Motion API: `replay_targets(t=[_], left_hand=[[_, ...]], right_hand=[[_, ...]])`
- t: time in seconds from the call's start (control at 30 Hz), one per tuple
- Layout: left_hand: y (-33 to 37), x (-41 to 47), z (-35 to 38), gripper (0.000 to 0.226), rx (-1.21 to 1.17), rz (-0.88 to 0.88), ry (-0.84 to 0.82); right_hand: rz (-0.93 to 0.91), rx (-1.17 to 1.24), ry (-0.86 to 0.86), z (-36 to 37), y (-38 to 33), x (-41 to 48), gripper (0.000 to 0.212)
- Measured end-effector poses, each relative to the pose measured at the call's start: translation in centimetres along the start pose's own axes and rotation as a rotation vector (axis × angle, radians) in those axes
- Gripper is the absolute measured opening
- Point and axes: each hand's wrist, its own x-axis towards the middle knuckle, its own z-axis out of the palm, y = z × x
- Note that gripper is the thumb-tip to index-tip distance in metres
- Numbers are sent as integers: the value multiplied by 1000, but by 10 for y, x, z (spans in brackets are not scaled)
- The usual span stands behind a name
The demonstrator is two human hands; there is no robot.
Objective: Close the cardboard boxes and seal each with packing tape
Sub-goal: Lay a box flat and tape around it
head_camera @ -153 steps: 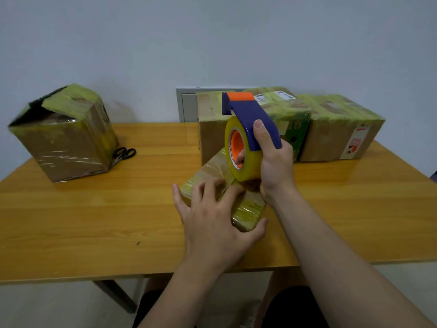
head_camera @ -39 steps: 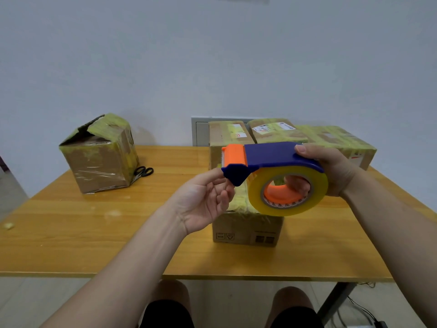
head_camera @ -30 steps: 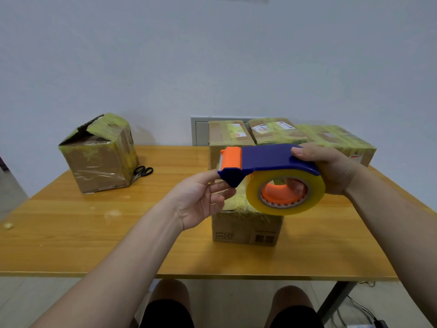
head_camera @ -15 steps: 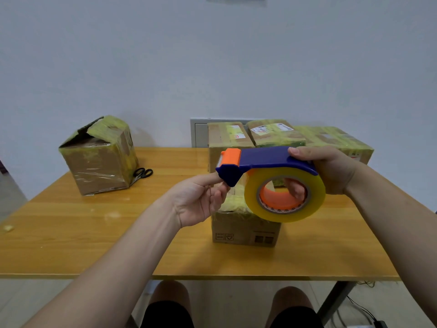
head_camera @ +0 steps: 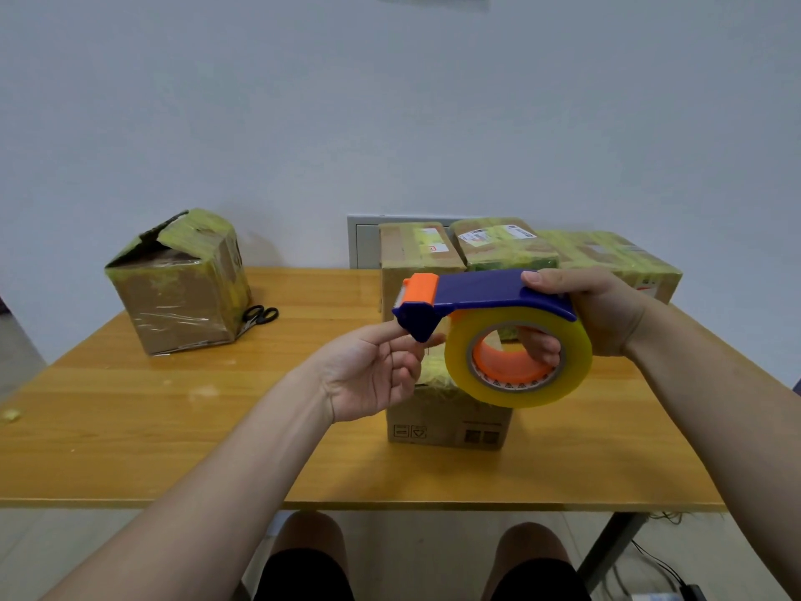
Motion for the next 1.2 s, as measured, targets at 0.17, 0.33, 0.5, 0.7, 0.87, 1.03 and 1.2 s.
replay_targets(t=[0.17,0.33,0.5,0.7,0.87,1.03,1.2], left_hand=[[0,-1,0,46,-39,39,1],[6,-4,4,33,-91,86,118],[5,-3,3,21,-34,120,172],[10,-4,-5,12,228,229,274],[11,-6,-8,8,258,279,352],[3,-11,-18,6,423,274,390],[-14,-9,-20,12,697,337,514]], right_hand=[[-8,-6,-7,-1,1,1,68],[1,-16,-9,-1,3,4,60],[33,-28,-27,1,1,2,38],[118,-41,-95,-4,-3,-7,45],[178,-46,-49,-10,-8,-17,53],[264,-90,144,-20,-4,-26,80],[323,-266,126,-12,-11,-19,46]])
